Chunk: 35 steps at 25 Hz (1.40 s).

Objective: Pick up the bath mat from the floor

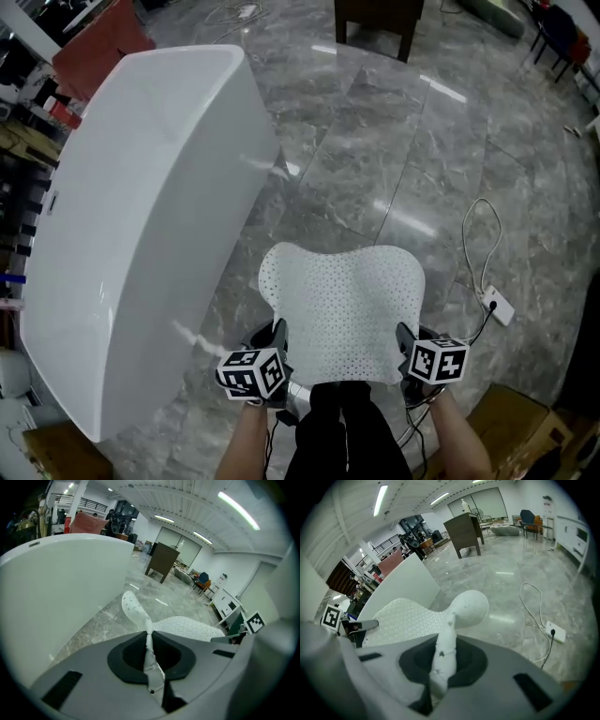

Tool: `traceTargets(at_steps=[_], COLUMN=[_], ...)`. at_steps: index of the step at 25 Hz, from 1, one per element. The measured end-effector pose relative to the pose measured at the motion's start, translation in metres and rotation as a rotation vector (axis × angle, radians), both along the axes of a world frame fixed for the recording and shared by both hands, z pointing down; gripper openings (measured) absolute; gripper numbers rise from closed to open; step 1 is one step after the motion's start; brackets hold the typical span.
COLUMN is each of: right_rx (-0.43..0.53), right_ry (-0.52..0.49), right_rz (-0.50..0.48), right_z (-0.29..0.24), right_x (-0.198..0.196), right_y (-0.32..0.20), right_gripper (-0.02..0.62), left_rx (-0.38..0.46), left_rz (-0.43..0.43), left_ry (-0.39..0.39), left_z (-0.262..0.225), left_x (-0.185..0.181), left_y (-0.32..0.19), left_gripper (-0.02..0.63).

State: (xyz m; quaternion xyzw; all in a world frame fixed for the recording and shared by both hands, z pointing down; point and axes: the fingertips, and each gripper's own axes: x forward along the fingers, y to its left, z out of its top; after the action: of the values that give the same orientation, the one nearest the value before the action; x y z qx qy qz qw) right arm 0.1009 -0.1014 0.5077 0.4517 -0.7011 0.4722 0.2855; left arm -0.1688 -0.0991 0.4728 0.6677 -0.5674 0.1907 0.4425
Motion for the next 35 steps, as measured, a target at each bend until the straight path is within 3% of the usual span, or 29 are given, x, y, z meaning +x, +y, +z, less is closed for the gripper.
traceTargets(at_steps=[8,17,35], right_rx=[0.05,0.181,0.443], right_ry=[-0.031,-0.064,-0.099], right_rz=[0.022,0.025,0.039], right_z=[-0.137,-0.261,-0.41], right_x=[0.004,0.011,0.048], right_y=[0.008,-0.003,-0.025], right_gripper=[0.022,0.021,0.021], left_rx=[0.04,0.153,0.38], left_rz=[-0.05,-0.028,0.051], left_ry=[0.007,0.004,-0.033], left_z=[-0.134,-0.254,-0.4], left_x=[-0.001,0.005,0.038], left_y=[0.015,0.003,-0.027], left_gripper=[0.012,0.012,0.014])
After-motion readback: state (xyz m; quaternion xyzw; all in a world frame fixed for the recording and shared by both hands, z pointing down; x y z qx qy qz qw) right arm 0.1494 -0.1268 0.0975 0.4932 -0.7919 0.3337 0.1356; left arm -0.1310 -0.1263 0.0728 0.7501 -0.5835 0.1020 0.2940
